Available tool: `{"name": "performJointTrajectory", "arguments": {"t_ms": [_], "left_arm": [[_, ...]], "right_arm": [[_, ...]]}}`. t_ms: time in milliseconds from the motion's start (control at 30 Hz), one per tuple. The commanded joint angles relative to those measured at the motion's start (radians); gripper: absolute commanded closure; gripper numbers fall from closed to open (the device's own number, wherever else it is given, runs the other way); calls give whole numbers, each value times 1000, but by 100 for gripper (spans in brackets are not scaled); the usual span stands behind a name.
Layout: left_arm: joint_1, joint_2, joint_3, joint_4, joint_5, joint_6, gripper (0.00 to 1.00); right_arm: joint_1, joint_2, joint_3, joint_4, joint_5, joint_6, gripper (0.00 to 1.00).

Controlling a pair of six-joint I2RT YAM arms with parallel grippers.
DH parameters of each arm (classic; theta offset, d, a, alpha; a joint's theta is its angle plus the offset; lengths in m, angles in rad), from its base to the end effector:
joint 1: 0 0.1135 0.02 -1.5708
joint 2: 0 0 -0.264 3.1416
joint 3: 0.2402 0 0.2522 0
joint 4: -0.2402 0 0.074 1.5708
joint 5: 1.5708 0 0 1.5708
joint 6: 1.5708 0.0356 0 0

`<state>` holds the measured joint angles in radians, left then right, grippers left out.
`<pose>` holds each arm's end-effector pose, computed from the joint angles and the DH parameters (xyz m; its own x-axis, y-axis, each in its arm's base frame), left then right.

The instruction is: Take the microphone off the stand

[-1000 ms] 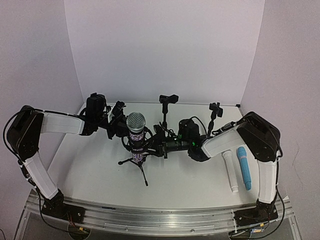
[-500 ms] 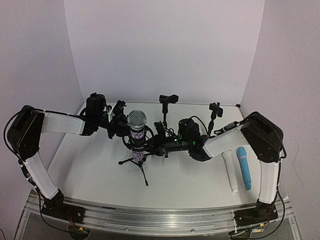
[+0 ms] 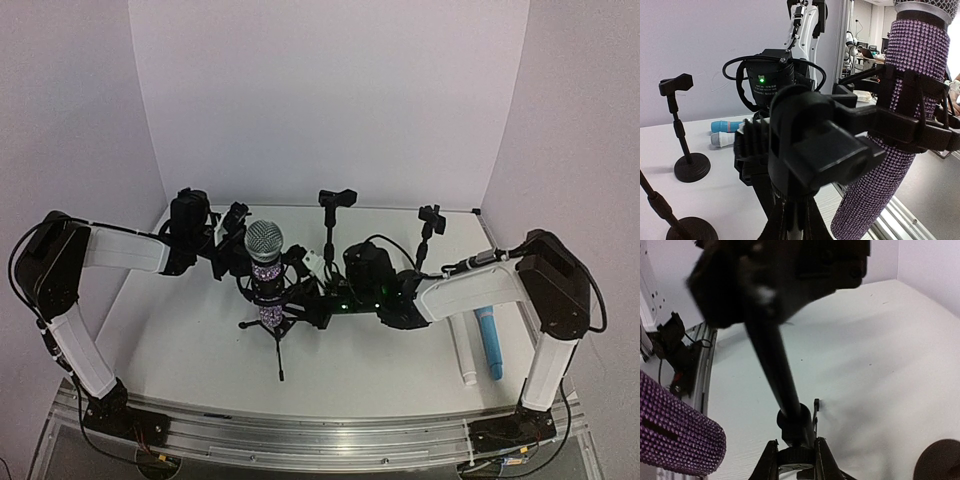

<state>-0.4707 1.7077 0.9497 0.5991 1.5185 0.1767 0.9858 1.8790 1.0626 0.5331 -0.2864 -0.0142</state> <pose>0.2959 -0.1904 0.2382 0.0198 0.0002 -0.9998 0.9133 -0.4070 0.0180 0.2210 0.3519 0.1974 -0.1409 -0.2373 -0.9612 -0.9516 0.3002 0.0653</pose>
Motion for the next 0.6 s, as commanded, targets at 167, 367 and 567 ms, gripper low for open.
{"name": "performJointTrajectory", "arguments": {"t_ms": [167, 367, 567], "left_arm": [[2, 4, -86, 46, -133, 44, 100], [1, -4, -112, 65, -139, 45, 100], [1, -1, -119, 64, -138, 48, 100]], "right_arm": [[72, 58, -41, -45, 147, -444, 100], [115, 97, -39, -20, 344, -627, 100], [129, 108, -43, -4, 471, -748, 100]]}}
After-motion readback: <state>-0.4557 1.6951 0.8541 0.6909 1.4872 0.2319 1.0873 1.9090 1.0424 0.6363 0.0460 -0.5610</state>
